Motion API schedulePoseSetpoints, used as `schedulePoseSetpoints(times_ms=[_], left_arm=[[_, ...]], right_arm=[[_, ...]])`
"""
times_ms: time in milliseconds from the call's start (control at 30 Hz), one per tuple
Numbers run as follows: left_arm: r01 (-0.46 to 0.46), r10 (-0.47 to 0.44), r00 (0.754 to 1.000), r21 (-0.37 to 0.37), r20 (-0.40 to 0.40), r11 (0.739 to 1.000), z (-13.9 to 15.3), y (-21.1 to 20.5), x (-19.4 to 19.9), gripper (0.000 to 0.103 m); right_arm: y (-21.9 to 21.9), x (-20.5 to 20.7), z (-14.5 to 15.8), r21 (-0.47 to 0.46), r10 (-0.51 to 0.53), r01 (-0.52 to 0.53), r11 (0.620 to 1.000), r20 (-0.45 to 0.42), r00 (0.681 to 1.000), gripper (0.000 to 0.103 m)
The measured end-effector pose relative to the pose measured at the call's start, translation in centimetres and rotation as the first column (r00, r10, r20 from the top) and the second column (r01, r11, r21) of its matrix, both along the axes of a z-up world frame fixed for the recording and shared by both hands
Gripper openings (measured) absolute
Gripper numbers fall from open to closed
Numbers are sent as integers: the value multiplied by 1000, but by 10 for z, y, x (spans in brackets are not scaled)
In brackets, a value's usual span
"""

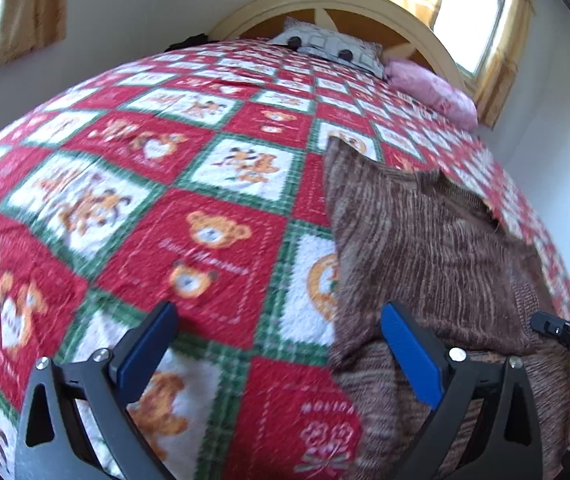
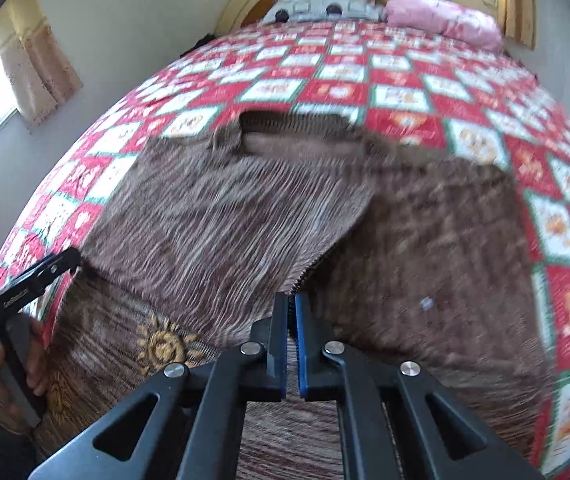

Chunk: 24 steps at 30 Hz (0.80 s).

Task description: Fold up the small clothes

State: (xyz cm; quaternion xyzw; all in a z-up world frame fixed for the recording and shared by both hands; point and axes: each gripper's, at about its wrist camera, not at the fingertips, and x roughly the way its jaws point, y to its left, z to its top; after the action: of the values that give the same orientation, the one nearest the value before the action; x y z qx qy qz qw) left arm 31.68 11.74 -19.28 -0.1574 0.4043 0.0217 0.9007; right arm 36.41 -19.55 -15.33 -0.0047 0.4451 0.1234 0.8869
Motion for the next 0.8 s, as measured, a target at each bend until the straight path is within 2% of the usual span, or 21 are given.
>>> schedulePoseSetpoints(times_ms=[67, 167, 300, 367, 467, 500, 567, 600, 667, 733, 800], left_arm=[[3, -3, 1000, 19, -11, 1000, -1, -3, 2, 103], [30, -26, 999, 96, -37, 995, -2, -16, 5, 103], [46, -44, 999, 73, -28, 996, -1, -13, 3, 103], [55, -52, 998, 93, -32, 994, -1, -17, 3, 103], [65, -64, 998, 83, -4, 994, 4, -17, -2, 103], [75, -76, 997, 63, 17, 995, 6, -15, -5, 103], [91, -92, 996, 59, 21, 994, 6, -18, -6, 103], [98, -100, 995, 72, 13, 993, 6, -21, -5, 103], [103, -101, 995, 104, -23, 989, 3, -27, 0, 103], [101, -94, 994, 135, -55, 986, 0, -31, 5, 103], [98, -85, 993, 178, -81, 979, -3, -36, 7, 103]], right_arm=[[-7, 0, 8, -4, -18, 18, 1000, 34, 999, 2], [-14, 3, 7, -37, -56, 58, 998, 38, 998, 2], [-20, 8, -10, -102, -81, 83, 991, 25, 996, 2], [-20, 12, -20, -102, -64, 63, 993, -8, 998, 3], [-16, 10, -15, -132, -45, 47, 990, 19, 999, 4], [-17, 8, -11, -127, -48, 51, 991, 29, 998, 6], [-15, 1, 0, -124, -43, 53, 991, 81, 996, 22], [-12, -4, 5, -102, -23, 33, 994, 101, 995, 27], [-4, -6, 9, -48, 28, -24, 999, 105, 994, 44], [4, -2, 3, -58, 48, -43, 997, 81, 996, 44], [10, 10, -18, -99, 37, -36, 994, 2, 999, 44]])
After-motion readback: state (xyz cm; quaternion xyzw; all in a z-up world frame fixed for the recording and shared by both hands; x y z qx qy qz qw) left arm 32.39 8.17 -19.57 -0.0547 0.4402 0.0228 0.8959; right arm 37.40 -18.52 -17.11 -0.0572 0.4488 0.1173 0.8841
